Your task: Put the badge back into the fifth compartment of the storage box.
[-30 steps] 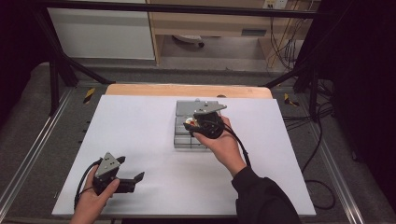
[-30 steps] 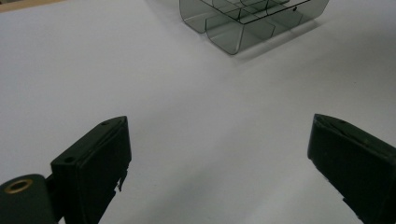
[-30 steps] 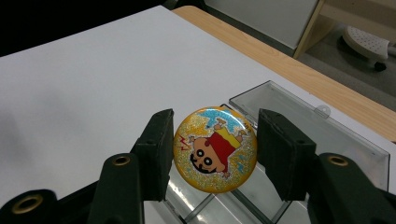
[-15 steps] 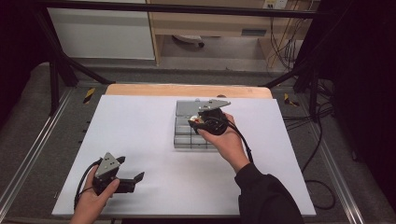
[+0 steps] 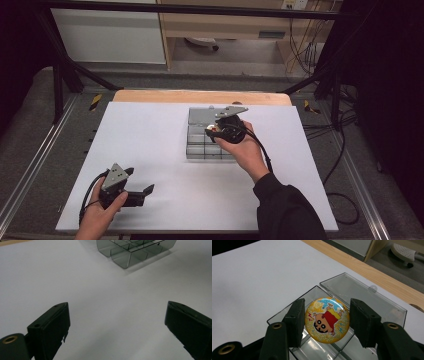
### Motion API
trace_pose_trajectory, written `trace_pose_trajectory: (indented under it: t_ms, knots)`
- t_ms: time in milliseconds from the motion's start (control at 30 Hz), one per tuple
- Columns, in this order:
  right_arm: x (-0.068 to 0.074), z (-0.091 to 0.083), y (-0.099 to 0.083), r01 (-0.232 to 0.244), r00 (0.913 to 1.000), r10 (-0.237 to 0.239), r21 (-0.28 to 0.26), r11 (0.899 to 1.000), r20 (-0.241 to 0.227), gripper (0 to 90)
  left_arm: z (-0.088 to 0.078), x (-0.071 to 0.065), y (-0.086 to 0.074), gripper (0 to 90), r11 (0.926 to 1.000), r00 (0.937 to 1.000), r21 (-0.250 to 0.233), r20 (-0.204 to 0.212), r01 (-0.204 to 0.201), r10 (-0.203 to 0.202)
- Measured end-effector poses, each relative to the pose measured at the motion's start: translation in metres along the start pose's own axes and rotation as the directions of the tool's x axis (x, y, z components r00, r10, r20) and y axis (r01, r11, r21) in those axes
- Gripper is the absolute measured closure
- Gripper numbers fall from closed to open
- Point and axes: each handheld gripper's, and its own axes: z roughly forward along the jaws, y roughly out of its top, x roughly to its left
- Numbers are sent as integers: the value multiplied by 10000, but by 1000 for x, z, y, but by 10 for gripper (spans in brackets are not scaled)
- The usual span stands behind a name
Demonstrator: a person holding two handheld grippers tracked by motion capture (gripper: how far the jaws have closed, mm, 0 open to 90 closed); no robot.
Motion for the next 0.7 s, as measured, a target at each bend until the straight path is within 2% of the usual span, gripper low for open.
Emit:
trace_pose_trajectory:
  t_ms: [700]
  knots:
    - [-4, 7, -4, -8, 10000, 11, 422, 9991, -64, 477, 0, 0, 0, 62, 10000, 10000, 50, -2, -2, 2]
